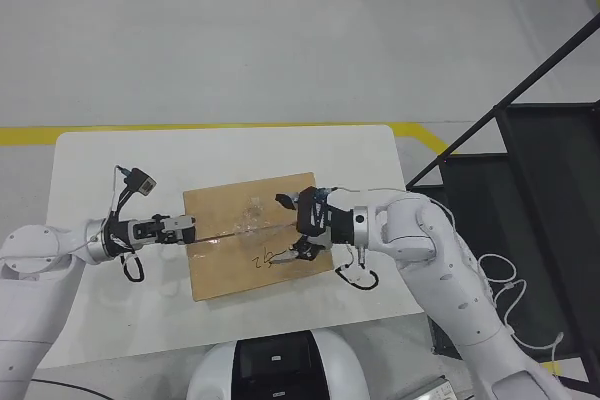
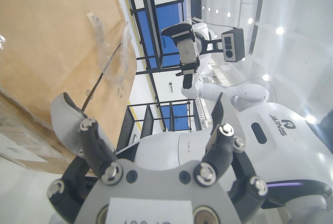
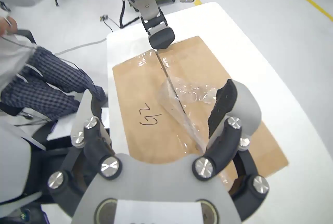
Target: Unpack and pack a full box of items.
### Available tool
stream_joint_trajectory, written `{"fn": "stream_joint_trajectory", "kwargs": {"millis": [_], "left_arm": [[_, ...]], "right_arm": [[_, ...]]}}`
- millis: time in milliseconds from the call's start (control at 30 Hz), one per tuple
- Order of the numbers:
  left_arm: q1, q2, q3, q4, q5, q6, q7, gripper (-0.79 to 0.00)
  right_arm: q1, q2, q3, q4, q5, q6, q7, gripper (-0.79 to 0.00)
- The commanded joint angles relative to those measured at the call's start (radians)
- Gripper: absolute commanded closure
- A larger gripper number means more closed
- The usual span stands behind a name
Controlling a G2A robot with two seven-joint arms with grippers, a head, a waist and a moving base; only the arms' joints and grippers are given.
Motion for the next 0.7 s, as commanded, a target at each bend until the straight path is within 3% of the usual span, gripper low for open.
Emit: {"fn": "stream_joint_trajectory", "kwargs": {"millis": [0, 200, 467, 667], "left_arm": [[0.01, 0.002, -0.01, -0.003, -0.001, -0.003, 0.005, -0.785], [0.035, 0.007, -0.035, -0.013, 0.001, 0.0, 0.009, -0.785], [0.051, 0.009, -0.044, -0.03, 0.002, -0.001, 0.017, -0.785], [0.061, 0.011, -0.057, -0.035, 0.001, -0.003, 0.019, -0.785]], "right_arm": [[0.04, -0.004, -0.051, 0.012, -0.089, -0.015, 0.01, -0.785], [0.117, -0.011, -0.146, 0.058, -0.17, -0.031, 0.037, -0.785], [0.205, -0.029, -0.246, 0.102, -0.206, 0.064, 0.089, -0.76], [0.199, -0.028, -0.288, 0.022, -0.425, 0.128, 0.035, -0.785]]}}
